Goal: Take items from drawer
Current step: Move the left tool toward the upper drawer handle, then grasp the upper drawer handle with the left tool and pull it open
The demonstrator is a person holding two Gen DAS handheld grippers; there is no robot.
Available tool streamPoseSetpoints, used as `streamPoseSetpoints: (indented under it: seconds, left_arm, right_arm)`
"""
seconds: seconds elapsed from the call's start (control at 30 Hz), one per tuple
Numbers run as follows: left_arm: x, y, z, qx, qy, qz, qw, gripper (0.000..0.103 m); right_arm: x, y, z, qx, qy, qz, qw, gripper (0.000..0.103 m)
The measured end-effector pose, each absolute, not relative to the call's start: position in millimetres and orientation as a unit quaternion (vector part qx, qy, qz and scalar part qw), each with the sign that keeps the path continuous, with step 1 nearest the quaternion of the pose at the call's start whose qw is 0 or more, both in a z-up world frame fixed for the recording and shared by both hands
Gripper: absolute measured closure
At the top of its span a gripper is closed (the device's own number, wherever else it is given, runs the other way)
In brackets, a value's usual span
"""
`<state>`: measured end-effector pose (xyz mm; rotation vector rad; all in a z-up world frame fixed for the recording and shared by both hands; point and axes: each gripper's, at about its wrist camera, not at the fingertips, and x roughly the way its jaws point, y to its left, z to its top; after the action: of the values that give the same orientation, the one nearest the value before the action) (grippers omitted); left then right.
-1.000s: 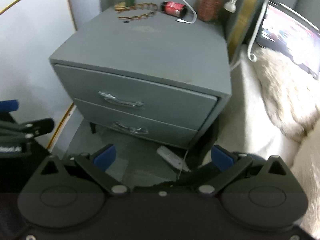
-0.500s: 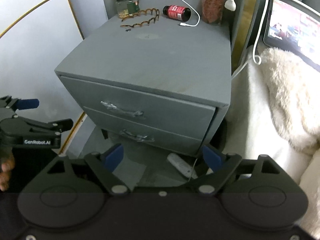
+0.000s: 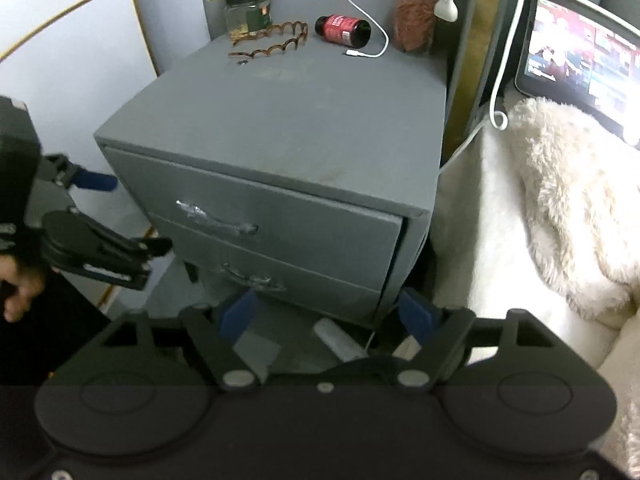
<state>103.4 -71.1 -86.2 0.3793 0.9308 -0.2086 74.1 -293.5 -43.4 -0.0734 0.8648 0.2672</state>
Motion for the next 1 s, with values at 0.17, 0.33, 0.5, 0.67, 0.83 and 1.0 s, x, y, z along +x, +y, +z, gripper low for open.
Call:
streamPoseSetpoints:
  seconds: [0.17, 0.33, 0.5, 0.67, 0.83, 1.0]
  left_arm:
    - [111, -82, -99, 0.196, 0.443, -0.123, 0.866, 0.007]
    - [115, -92, -116, 0.218, 0.438, -0.149, 0.859, 0.018]
    - [111, -116, -142, 0.330, 0.409, -0.197, 0.828, 0.027]
    - [114, -126, -159, 0.393, 0.395, -0.228, 0.798, 0.044]
    - [126, -126, -170, 0.401, 0.404, -0.231, 0.789, 0.057]
    - [136, -130, -177, 0.402, 0.415, -0.223, 0.785, 0.060]
  right_arm:
    - [77, -293, -45, -0.034, 0.420, 0.135, 0.897, 0.025]
    - [78, -291, -46, -0.036, 0.422, 0.139, 0.895, 0.025]
    - [79, -294, -46, -0.020, 0.425, 0.147, 0.893, 0.025]
    - [80, -299, -47, -0.001, 0.428, 0.151, 0.891, 0.025]
    - [82, -302, -47, 0.015, 0.429, 0.155, 0.890, 0.025]
    - [84, -304, -47, 0.025, 0.431, 0.157, 0.888, 0.025]
